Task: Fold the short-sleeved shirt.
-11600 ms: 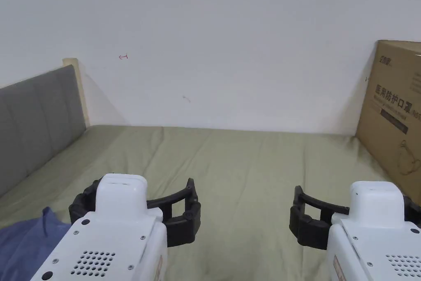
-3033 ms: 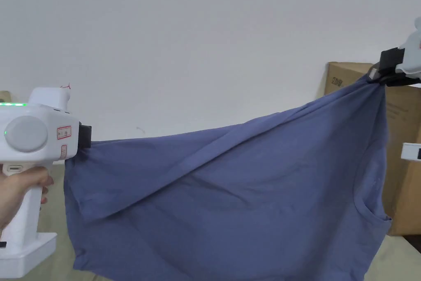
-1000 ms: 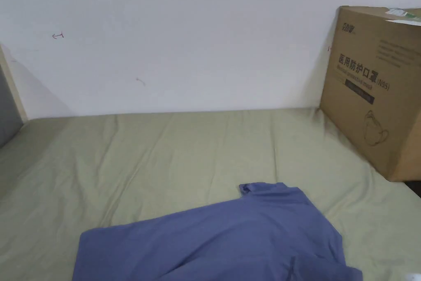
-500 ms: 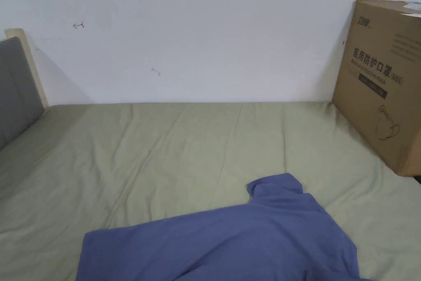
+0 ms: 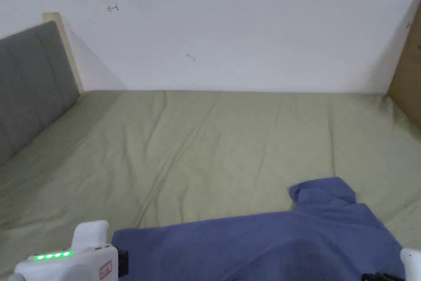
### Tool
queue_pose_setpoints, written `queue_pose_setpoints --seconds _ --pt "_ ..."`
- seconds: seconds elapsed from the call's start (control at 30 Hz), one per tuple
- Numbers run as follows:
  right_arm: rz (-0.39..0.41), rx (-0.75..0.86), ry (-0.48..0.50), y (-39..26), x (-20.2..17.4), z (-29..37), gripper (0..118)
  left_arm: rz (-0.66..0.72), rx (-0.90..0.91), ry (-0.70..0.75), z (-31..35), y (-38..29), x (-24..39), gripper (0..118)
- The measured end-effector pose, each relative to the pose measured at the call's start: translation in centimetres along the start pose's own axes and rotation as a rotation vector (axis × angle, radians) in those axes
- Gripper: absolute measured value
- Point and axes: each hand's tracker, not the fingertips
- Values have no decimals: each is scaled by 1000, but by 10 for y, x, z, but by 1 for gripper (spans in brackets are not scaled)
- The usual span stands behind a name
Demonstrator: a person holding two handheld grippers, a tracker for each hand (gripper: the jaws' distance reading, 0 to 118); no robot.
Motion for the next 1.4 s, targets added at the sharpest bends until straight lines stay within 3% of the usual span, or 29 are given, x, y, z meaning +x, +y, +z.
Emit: queue_pose_setpoints --seconds 0.03,0.1,0.13,0.2,0.3,0.33,0.4,0.5,0.57,0.67,0.77,0.8,0.9,0.93,1.0,1.07,1.17,1.23,1.3,1.4 --pt "-3 -4 4 2 0 -6 0 16 7 30 -12 14 -4 23" --pt "-7 -16 21 3 2 -15 0 26 -14 44 -39 36 -11 98" --pt "-9 -24 21 3 6 -21 0 35 -73 58 -58 46 -14 115" --pt "-7 -38 21 3 10 -28 0 39 -59 61 -85 54 -16 103" --pt "-11 -62 11 -1 20 -36 0 30 -155 84 -128 58 -20 96" --pt "-15 -69 10 -2 23 -39 0 40 -186 79 -138 55 -23 82" --pt "-35 -81 3 -4 31 -44 0 68 -246 111 -157 43 -27 82" --pt "-52 -88 -7 -4 40 -48 0 14 -147 126 -138 39 -18 46" --pt "-58 -94 -4 -1 43 -53 0 -27 -124 141 -137 38 -14 5" --pt "-84 -91 21 13 51 -59 0 1 -108 162 -132 37 -9 3" --pt "-175 -52 64 52 72 -69 0 -55 -109 164 -124 39 -4 3" --pt "-172 -54 82 71 81 -79 6 -82 -104 160 -120 40 -2 3" --pt "-144 -43 43 116 104 -111 83 -72 -95 134 -106 45 -3 2" --pt "-102 -61 21 131 106 -124 92 -53 -85 121 -100 46 -5 2" --pt "11 -125 -43 150 120 -162 92 -28 -76 98 -93 50 -7 2" --pt "53 -284 -165 155 124 -200 92 -32 -49 98 -84 48 -7 2" --pt "37 -414 -111 142 133 -237 91 -100 -21 111 -73 45 1 3" --pt "39 -350 -149 143 132 -235 89 -119 -21 118 -70 42 4 3" --pt "58 -341 -159 144 128 -228 73 -123 -23 120 -65 40 9 3" --pt "66 -327 -172 149 126 -218 2 -112 -26 104 -57 43 11 3"
